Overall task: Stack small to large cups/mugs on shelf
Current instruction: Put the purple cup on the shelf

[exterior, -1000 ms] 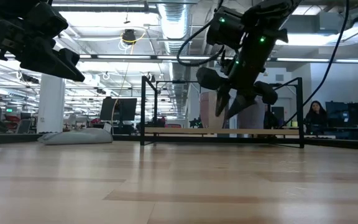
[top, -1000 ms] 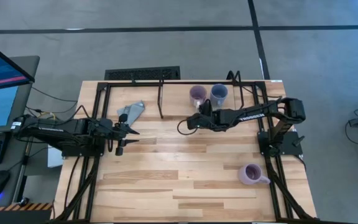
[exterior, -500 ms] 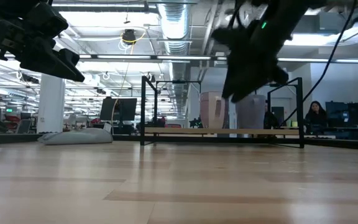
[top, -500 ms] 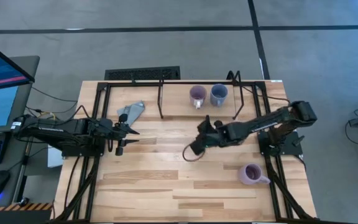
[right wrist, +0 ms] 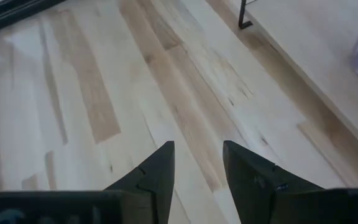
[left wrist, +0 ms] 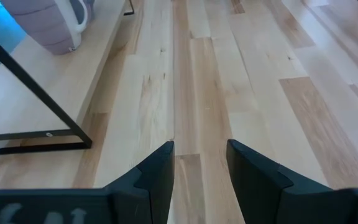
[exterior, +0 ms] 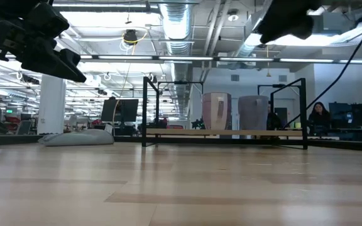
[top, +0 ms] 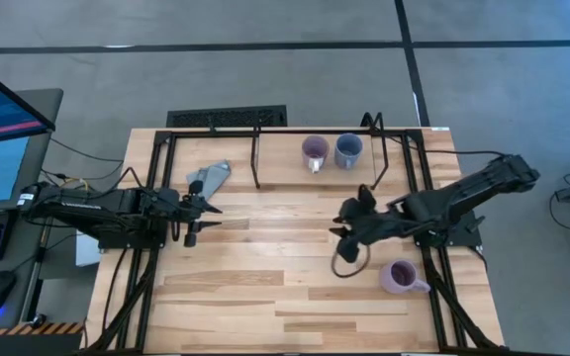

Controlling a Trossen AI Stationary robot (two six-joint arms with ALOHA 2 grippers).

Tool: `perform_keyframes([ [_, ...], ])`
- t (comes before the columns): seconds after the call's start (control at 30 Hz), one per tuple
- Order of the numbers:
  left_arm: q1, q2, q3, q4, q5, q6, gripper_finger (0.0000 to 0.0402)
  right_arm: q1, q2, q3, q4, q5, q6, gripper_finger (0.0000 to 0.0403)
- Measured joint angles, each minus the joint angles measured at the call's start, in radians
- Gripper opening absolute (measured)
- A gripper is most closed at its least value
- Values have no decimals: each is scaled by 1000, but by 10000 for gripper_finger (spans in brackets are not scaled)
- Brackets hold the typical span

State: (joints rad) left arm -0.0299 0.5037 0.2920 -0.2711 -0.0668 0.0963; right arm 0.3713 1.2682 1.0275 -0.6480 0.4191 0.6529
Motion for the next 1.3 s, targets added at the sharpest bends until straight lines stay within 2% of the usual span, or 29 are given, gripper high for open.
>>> perform_keyframes([
  [0.27, 0, 0, 0, 0, -56, 31, 139, 24, -101, 0, -117, 0, -79, 159],
  [0.47, 0, 0, 0, 0, -60, -30, 139, 27, -113, 0, -138, -1, -104, 159],
  [0.7, 0, 0, 0, 0, -125, 48, 139, 28, -49, 0, -124, -2, -29, 159],
  [0.93, 0, 0, 0, 0, -148, 60, 139, -14, 49, 0, -122, 28, -34, 159],
  [1.07, 0, 0, 0, 0, -150, 56, 139, -67, 89, 0, -123, 59, -98, 159],
  [1.2, 0, 0, 0, 0, -151, 42, 139, -109, 105, 0, -176, -36, -143, 159],
  [1.3, 0, 0, 0, 0, -151, 39, 139, -111, 106, 0, -329, -130, -104, 159],
])
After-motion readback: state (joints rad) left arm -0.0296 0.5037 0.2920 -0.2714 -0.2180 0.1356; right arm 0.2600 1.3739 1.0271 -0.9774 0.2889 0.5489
